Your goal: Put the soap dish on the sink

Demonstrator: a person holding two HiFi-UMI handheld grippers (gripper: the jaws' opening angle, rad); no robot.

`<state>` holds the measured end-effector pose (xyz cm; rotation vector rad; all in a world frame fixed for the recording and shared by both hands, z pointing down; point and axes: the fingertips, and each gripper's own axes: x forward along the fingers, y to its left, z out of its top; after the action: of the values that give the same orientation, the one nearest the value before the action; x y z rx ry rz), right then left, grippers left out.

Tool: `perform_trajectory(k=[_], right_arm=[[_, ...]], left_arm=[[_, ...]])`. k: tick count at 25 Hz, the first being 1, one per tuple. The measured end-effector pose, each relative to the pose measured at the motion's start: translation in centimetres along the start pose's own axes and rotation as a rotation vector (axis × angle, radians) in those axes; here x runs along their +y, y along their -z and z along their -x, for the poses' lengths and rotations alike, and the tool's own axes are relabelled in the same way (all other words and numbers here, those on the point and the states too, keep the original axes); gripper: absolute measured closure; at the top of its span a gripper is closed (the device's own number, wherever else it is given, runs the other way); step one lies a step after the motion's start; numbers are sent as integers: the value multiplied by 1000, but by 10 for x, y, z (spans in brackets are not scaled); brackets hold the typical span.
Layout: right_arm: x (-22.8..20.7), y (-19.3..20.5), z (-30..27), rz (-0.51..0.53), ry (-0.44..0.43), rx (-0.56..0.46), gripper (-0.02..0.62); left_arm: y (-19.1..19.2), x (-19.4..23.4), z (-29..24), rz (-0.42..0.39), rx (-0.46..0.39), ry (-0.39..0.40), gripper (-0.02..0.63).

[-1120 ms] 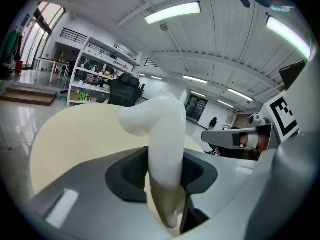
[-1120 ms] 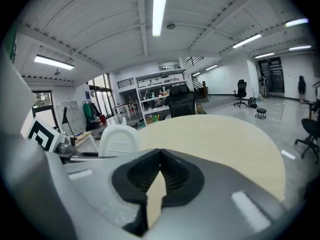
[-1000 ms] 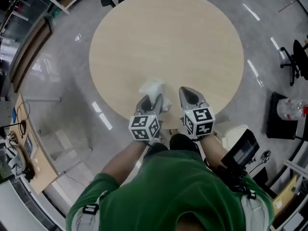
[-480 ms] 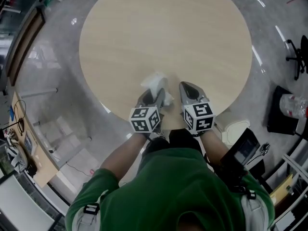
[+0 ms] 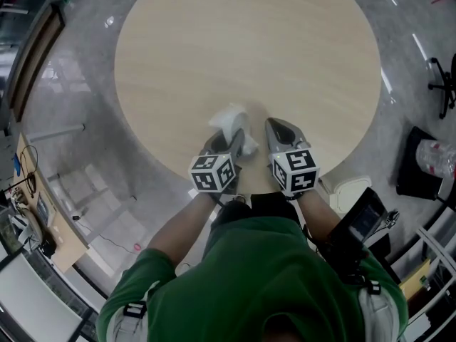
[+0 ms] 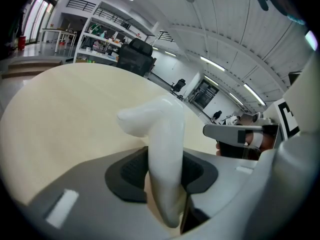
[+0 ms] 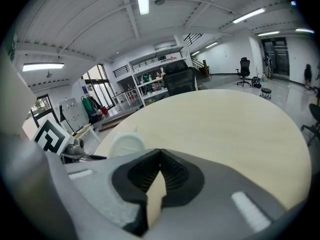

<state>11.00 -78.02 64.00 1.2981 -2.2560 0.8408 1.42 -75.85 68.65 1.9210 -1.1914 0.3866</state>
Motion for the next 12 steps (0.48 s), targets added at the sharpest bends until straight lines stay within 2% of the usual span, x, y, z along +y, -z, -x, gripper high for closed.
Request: perform_trajectory(k=[8, 12], right_arm=[[5, -4, -11, 3, -17, 8, 594], [6, -5, -15, 5, -22, 9, 594]], left_arm=[[2, 17, 0, -7, 48, -37, 431], [5, 24, -1, -29, 106, -64, 415]])
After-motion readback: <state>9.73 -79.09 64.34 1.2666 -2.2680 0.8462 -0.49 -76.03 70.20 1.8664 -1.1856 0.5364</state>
